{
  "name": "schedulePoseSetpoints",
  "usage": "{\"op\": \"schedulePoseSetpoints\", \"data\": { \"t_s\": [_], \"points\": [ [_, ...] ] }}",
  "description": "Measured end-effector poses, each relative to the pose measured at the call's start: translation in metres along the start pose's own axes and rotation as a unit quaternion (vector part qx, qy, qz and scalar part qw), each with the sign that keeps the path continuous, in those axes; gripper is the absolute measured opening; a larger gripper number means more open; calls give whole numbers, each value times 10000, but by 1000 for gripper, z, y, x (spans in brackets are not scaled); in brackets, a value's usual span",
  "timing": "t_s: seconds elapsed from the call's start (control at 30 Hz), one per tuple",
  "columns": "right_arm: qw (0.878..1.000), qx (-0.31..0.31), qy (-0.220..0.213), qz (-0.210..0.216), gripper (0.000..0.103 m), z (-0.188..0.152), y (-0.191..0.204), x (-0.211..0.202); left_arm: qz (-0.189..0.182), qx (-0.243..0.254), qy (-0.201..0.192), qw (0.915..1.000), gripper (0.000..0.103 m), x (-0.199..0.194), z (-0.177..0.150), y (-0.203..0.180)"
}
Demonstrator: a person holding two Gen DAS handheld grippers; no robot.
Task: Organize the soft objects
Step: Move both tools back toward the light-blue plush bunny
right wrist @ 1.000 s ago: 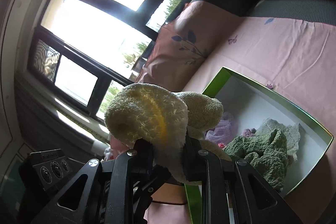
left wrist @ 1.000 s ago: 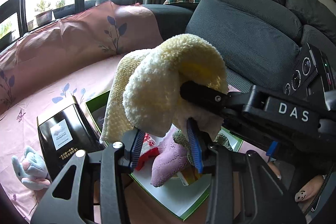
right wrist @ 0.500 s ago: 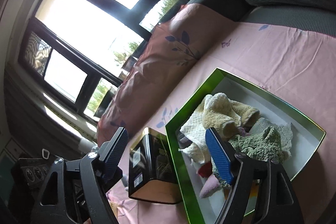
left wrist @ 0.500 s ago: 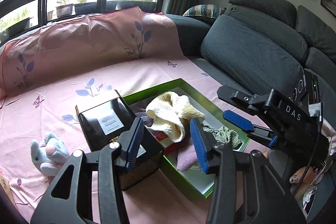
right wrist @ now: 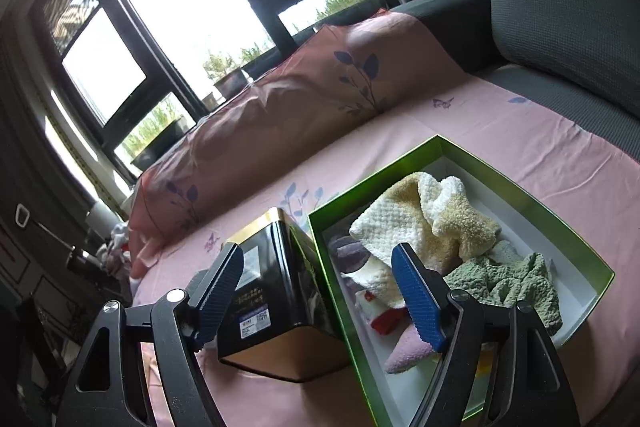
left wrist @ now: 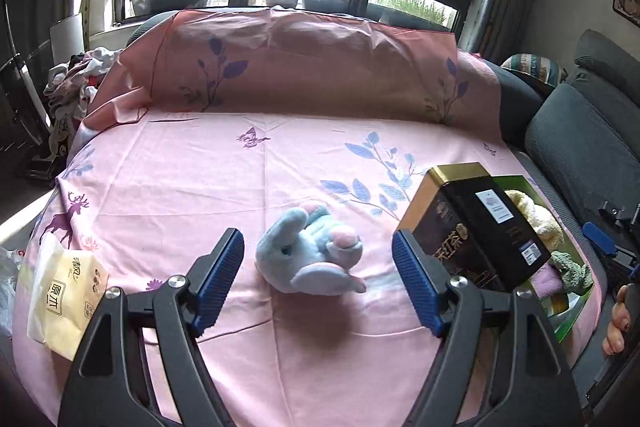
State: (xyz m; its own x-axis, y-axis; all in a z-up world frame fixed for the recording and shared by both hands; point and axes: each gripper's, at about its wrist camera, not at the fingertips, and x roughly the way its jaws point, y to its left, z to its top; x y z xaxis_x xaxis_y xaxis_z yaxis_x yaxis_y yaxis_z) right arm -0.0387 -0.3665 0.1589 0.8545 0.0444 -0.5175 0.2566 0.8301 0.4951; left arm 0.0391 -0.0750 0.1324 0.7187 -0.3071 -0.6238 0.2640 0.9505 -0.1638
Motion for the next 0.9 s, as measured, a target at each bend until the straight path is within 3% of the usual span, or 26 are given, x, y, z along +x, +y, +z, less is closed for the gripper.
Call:
{"op": "schedulePoseSetpoints", "data": {
  "t_s": [0.2, 0.3, 0.4, 0.5, 0.57, 0.67, 0.73, 0.9],
  "points": [
    [9979, -653, -52, 2, 79, -9, 52, 1, -428, -424, 180, 9980, 78, 26, -8, 34],
    [9954, -917, 32, 268, 85, -17, 84, 7, -672, -450, 246, 9964, 80, 37, -10, 38],
    [9885, -733, 714, 1110, 85, -26, 115, 31, -832, -581, 370, 9941, 80, 49, -12, 43],
    [9650, -444, 1756, 1895, 85, -37, 142, 70, -965, -756, 567, 9908, 80, 59, -15, 49],
    [9633, -627, 1989, 1692, 85, -44, 159, 91, -997, -753, 662, 9900, 80, 64, -17, 51],
    [9680, -938, 2081, 1039, 85, -55, 173, 119, -1014, -790, 679, 9894, 80, 71, -16, 56],
    [9638, -984, 2308, 900, 85, -61, 177, 140, -1080, -921, 750, 9870, 80, 77, -16, 61],
    [9549, -1325, 2619, 441, 73, -71, 183, 181, -1124, -939, 924, 9849, 80, 89, -18, 62]
  ]
}}
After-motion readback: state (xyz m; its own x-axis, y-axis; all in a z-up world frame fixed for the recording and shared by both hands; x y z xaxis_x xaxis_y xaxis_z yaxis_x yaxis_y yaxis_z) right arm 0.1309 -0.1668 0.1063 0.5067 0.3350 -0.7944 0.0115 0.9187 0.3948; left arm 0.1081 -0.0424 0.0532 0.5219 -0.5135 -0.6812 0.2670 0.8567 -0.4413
